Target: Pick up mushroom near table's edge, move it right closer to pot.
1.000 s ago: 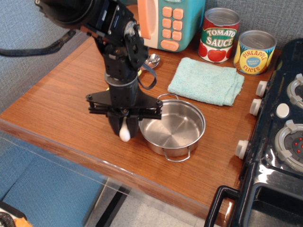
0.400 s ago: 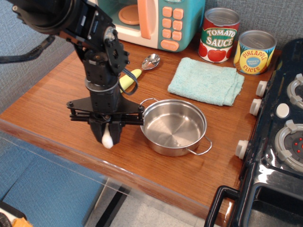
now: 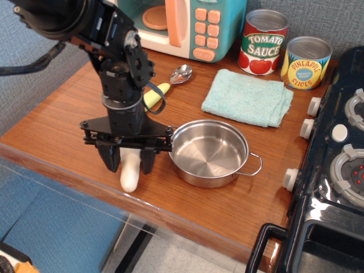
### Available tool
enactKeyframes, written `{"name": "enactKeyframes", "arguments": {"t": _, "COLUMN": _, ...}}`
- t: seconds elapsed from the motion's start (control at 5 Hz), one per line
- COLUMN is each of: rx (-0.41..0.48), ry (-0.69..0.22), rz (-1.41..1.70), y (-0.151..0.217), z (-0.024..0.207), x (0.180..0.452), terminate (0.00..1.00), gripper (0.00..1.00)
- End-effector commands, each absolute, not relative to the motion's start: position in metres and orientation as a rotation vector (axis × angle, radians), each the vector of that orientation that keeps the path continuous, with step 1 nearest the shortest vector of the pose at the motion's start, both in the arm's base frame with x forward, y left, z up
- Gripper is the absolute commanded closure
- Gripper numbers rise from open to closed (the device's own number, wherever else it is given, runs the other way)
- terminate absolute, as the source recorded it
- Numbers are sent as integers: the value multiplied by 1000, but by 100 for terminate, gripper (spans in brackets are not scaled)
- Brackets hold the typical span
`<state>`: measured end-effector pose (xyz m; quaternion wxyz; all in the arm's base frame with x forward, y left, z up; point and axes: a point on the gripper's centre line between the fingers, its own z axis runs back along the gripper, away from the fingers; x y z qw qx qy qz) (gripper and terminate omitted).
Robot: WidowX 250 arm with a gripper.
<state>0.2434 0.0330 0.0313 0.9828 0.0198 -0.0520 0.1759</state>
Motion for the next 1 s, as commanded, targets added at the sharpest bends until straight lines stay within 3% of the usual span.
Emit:
{"name": "enactKeyframes", "arguments": {"t": 0.0, "rx": 38, "ry": -223, "rz": 283, "y": 23, "z": 80, "x": 236, "terminate": 0, "gripper": 0}}
{"name": "enactKeyframes", "arguments": {"t": 0.2, "rx": 25, "ry": -215, "rz": 273, "y": 16, "z": 92, "x": 233, "terminate": 0, "gripper": 0}}
{"name": "enactKeyframes", "arguments": {"t": 0.6, "rx": 25, "ry": -215, "rz": 273, "y": 16, "z": 92, "x": 233, "terminate": 0, "gripper": 0}}
{"name": "enactKeyframes", "arguments": {"t": 0.8, "rx": 25, "ry": -215, "rz": 273, "y": 16, "z": 92, "x": 233, "terminate": 100, "gripper": 0}}
